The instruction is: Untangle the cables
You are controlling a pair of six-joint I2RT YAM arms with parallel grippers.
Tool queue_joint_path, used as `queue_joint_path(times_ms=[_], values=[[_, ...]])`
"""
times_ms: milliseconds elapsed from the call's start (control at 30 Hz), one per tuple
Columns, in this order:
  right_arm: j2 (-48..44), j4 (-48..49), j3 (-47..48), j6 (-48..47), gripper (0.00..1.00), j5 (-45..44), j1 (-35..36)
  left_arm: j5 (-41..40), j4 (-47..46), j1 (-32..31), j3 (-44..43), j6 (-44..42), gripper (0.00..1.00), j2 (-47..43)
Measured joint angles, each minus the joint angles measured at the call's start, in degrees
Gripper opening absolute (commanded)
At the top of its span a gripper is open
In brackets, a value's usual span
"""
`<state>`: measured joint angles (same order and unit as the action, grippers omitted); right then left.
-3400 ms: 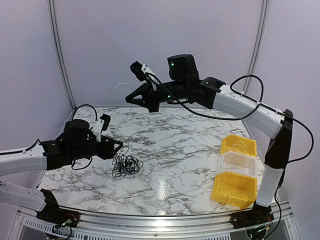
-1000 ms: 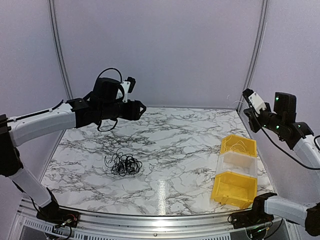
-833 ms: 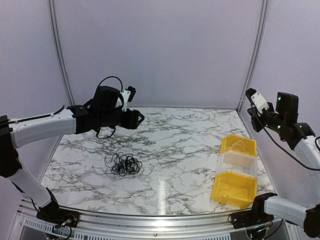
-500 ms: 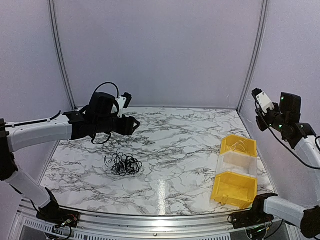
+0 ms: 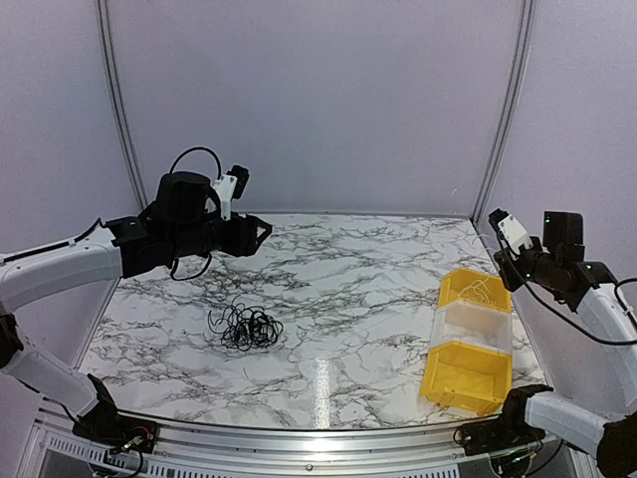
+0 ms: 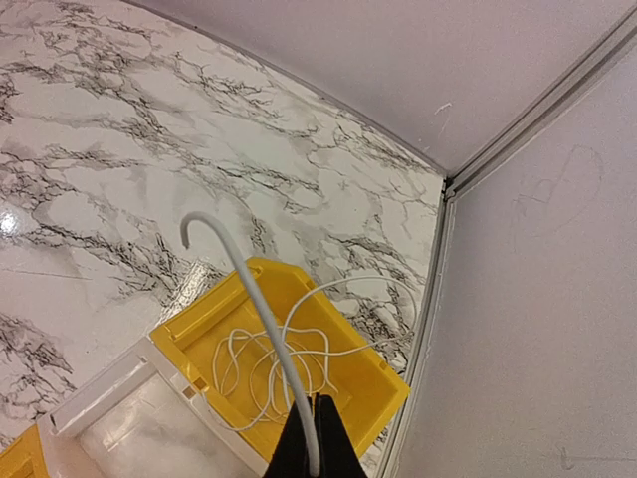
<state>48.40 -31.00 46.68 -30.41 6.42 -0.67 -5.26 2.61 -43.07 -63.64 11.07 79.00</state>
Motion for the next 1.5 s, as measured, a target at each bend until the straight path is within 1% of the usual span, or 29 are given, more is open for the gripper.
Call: queue_joint_path(times_ms=[167,300,533,667,767,967,1067,1233,1500], values=[[0.07,-1.95,0.42,0.87,0.00,1.53,0.00,-0.31,-0.11,0.00,0.00,0.00,0.64,-0.04],[0.87,-5.99,3.63,0.94,0.00,4.81,-0.11,-0.39,-0.15,0.00,0.00,0.00,0.64,-0.04],[0.83,-10.54,9.01,-1.22,0.00,13.27,-0.24,-0.39,-0.17,0.00,0.00,0.00,0.64,-0.07],[1.51,-12.81,10.32,-2.97,0.00,14.10,-0.24,-0.39,-0.20,0.00,0.00,0.00,0.64,-0.04],[1.90,-13.44,10.40,-3.89,0.00,11.96,-0.24,-0.39,-0.17,0.00,0.00,0.02,0.64,-0.07],[4.94,-11.67,9.33,-3.48,0.00,3.17,-0.26,-0.37,-0.20,0.00,0.00,0.02,0.64,-0.04],[9.11,-10.10,7.96,-2.60,0.00,-1.16,-0.26,-0.35,-0.20,0.00,0.00,0.02,0.64,-0.07],[15.23,-8.63,6.58,-2.21,0.00,-5.68,-0.26,-0.33,-0.20,0.00,0.00,0.04,0.64,-0.07],[25.73,-5.03,6.40,-1.97,0.00,-10.08,-0.26,-0.28,-0.20,0.00,0.00,0.07,0.64,-0.07]])
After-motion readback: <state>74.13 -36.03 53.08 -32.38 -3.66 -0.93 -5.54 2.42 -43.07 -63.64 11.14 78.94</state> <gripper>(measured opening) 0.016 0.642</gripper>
